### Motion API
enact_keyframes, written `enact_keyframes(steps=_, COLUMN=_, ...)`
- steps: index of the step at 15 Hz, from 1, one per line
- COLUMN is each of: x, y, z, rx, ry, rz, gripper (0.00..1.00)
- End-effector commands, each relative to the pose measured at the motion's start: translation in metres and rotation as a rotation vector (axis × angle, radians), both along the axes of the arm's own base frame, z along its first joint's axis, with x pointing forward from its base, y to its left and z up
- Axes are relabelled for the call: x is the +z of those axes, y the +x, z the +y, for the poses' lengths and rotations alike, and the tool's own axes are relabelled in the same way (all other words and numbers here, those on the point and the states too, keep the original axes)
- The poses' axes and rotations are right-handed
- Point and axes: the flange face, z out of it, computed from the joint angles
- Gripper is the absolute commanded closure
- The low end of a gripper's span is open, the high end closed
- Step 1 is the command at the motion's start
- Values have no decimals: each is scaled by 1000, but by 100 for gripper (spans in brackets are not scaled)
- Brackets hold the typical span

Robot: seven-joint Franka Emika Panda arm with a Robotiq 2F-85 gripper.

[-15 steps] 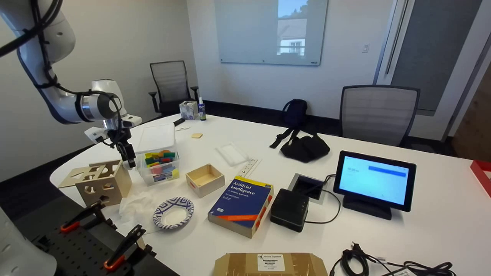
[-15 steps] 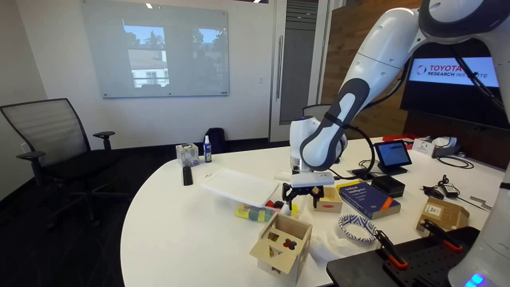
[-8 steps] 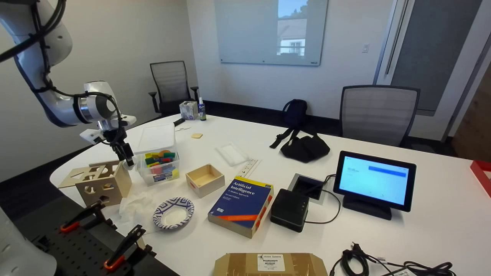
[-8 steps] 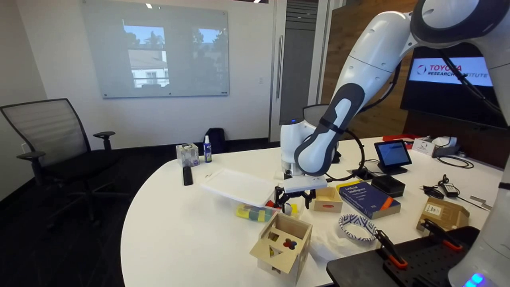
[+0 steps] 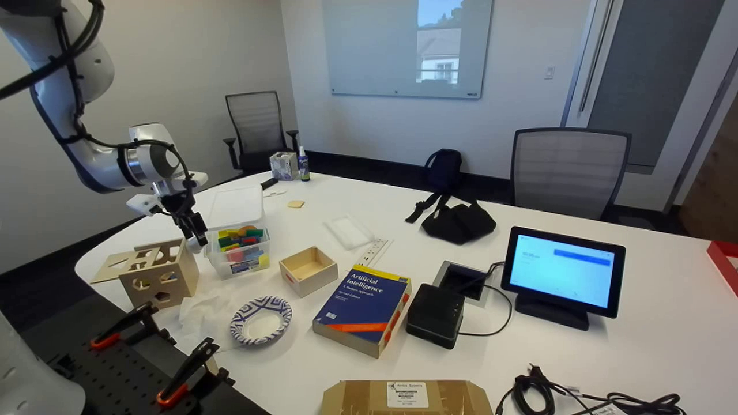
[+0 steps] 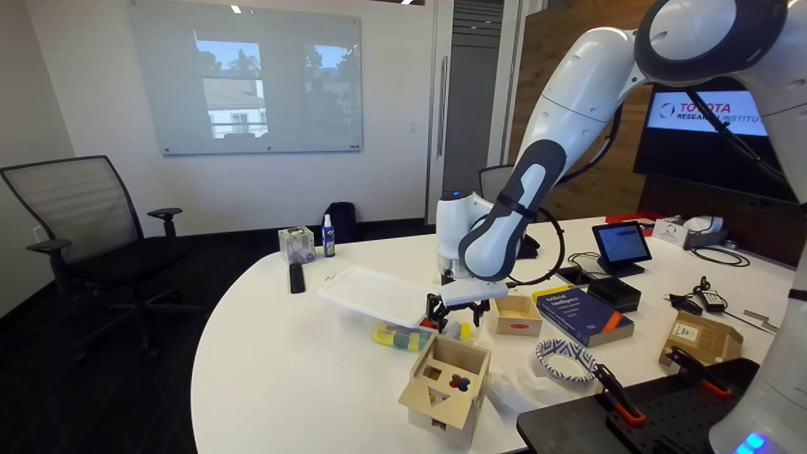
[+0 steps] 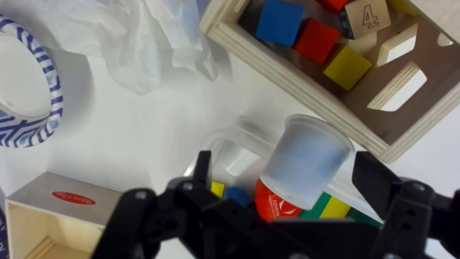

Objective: Move the small wooden box forward, pick up the white container, put it in the lunchbox and put the white lid on the lunchbox

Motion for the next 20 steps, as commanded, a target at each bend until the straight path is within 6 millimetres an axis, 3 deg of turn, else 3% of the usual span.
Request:
enact_keyframes(steps=1, x=-3, y=10, z=10, rx=11, ry=-1, rz=-25, gripper=0)
enact_keyframes(steps=5, x=-11, y=16, z=11, rx=-3, ry=-1, rz=-28, gripper=0)
enact_keyframes(steps=6, x=-12, y=17, z=11, rx=-8, ry=-8, rz=-29, gripper=25)
enact_keyframes(steps=8, x=-15, y=19, z=12, rx=-11, ry=-17, rz=-31, gripper=34)
enact_keyframes(steps=15, x=-20, y=24, z=14, rx=-9, ry=-24, rz=-27, gripper=86)
enact_keyframes(steps=19, x=-19, y=28, z=13, rx=-19, ry=-17, rz=-23, gripper=95)
enact_keyframes(steps=20, x=-18, y=28, z=12, rx=-20, ry=-15, rz=-21, gripper=93)
